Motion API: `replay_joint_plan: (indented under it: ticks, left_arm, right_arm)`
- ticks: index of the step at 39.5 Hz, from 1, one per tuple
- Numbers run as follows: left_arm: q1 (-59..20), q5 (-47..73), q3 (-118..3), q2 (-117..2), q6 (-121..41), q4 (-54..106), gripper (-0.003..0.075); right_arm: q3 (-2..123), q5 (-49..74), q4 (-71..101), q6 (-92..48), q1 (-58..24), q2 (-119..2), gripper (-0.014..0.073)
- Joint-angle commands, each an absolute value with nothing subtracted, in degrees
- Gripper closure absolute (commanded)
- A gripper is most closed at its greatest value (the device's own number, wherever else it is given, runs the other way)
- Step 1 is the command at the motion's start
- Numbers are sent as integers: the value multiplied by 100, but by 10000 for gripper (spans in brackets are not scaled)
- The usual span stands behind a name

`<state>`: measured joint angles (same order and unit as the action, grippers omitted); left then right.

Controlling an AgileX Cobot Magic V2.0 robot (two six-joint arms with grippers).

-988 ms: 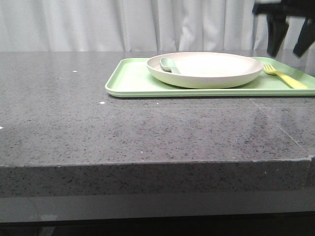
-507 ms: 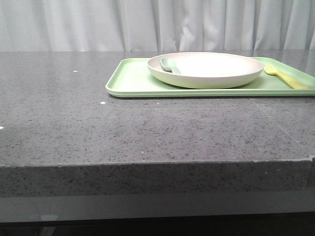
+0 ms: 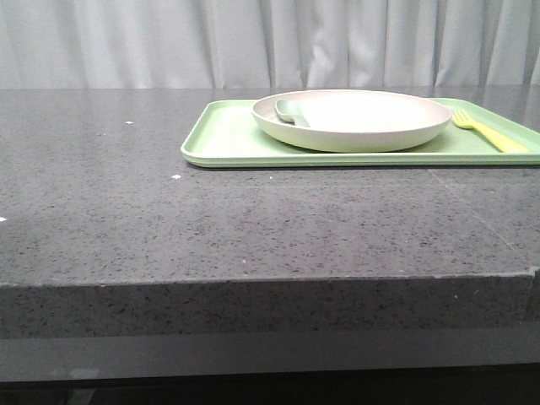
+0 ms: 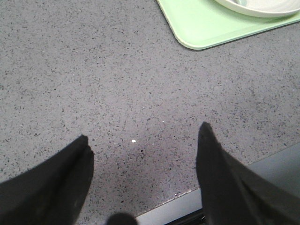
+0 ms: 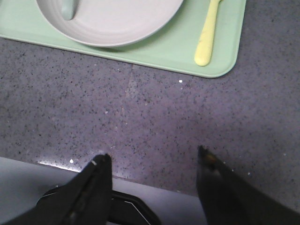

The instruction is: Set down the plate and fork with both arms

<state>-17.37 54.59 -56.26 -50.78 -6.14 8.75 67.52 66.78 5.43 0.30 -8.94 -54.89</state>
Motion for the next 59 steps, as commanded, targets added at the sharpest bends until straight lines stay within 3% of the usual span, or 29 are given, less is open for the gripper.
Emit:
replay_joint_plan:
  ticks: [1,14,18,24,26,28,49,59]
  left_arm:
    - [-1722,5155,-5779,-5015,-626,919,257]
    - [-1722,5109,-5779,-5015,-626,919,273]
    - [-1722,5110,-5779,-5015,-626,919,369]
    - [-1722,5084,-5779,-5015,-626,883,601]
    - [-1722,5035,-5779,-5015,-626,870,677]
    - [-1722,4973,-5779,-5015,-626,861,739]
    - [-1769,4863,-5722,-4986,-626,899,738]
    - [-1530,3767,-4764,-3885,-626,345,738]
  right_arm:
    - [6394,6156,546,-33,-890,-4807,158]
    - [5030,5473,540,-33,-890,-2984,196]
    - [4854,5444,534,-33,-890,-2728,335]
    - [4803,5468,534,-33,-890,-2669,596]
    - [4803,5435,534,-33,-890,-2669,657]
    - [4803,5377,534,-33,-890,-2669,657]
    - [4803,5333,542,-33,-890,-2669,661]
    - [4803,5338,547,-33,-890,-2669,661]
